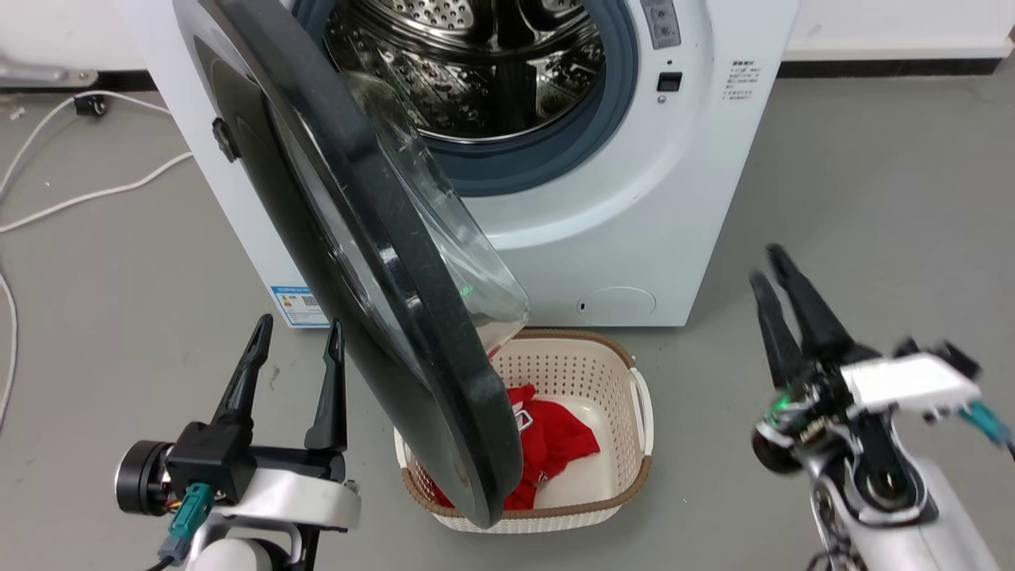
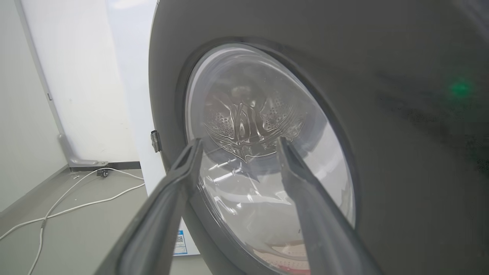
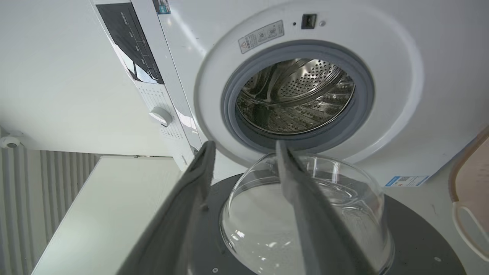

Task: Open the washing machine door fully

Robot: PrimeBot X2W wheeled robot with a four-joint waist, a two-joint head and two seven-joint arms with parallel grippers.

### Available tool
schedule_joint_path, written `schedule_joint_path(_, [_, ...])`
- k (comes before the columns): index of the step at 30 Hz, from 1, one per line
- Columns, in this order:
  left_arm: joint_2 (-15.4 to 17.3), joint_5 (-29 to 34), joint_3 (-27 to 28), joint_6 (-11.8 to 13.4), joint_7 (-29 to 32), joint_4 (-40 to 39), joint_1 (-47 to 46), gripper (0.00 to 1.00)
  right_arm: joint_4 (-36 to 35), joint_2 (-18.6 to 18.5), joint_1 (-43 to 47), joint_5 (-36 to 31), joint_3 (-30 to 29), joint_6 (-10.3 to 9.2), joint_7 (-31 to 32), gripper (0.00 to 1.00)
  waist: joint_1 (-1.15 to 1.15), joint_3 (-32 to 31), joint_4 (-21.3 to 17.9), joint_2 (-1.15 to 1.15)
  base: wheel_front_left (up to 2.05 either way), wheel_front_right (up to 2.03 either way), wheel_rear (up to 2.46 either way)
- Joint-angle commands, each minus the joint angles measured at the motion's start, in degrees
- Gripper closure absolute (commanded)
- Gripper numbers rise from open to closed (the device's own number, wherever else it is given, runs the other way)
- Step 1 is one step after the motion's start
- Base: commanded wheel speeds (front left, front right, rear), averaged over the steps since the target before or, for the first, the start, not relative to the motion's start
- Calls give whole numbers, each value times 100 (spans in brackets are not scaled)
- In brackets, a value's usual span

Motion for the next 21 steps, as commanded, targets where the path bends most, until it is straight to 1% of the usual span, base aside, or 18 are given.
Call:
schedule_joint_path(1, [-3,-13,16,35,-13,25,102,0,-142,32,401,-282,-135,0,-445,0,0,-89,33,0,0,0,0])
schedule_joint_path(3, [-6,-37,23,53,-13,30,132,0,-219,59,676,-484,-227,0,-830,0,0,-130,43,0,0,0,0])
schedule_joint_path(6, [-11,-52,7,65,-13,75,195,0,-165,-66,1003,-1111,-329,0,-1539,0,0,-230,65,0,0,0,0])
schedule_joint_path(7, [-11,-51,4,73,-13,82,207,0,-169,-69,1084,-1351,-365,0,-1691,0,0,-257,70,0,0,0,0])
schedule_joint_path(8, [-11,-51,4,73,-13,82,207,0,-169,-69,1084,-1351,-365,0,-1691,0,0,-257,70,0,0,0,0])
schedule_joint_path(9, [-12,-58,10,90,-13,94,225,0,-112,-172,1236,-2048,-515,-1,-1863,0,0,-304,72,0,0,0,0])
schedule_joint_path(10, [-12,-58,10,90,-13,94,225,0,-112,-172,1236,-2048,-515,-1,-1863,0,0,-304,72,0,0,0,0])
schedule_joint_path(12, [-14,-65,14,111,-13,89,273,0,-113,-167,1331,-2916,-847,0,-1908,0,0,-340,64,0,0,0,0])
schedule_joint_path(15, [-14,-63,29,121,-13,75,309,0,-429,75,1429,-4652,-1601,0,-1907,0,0,-360,52,0,0,0,0])
schedule_joint_path(16, [-11,-49,36,119,-13,71,313,0,-757,226,1504,-5747,-1916,0,-1909,0,0,-360,49,0,0,0,0])
schedule_joint_path(17, [-11,-49,36,119,-13,71,313,0,-757,226,1504,-5747,-1916,0,-1909,0,0,-360,49,0,0,0,0])
schedule_joint_path(19, [-11,-34,46,115,-13,71,305,0,-1127,283,1571,-6774,-2138,-1,-1911,0,0,-359,43,0,0,0,0])
schedule_joint_path(21, [-13,-20,61,106,-13,67,283,0,-1506,340,1634,-7707,-2216,-1,-1911,0,0,-357,37,0,0,0,0])
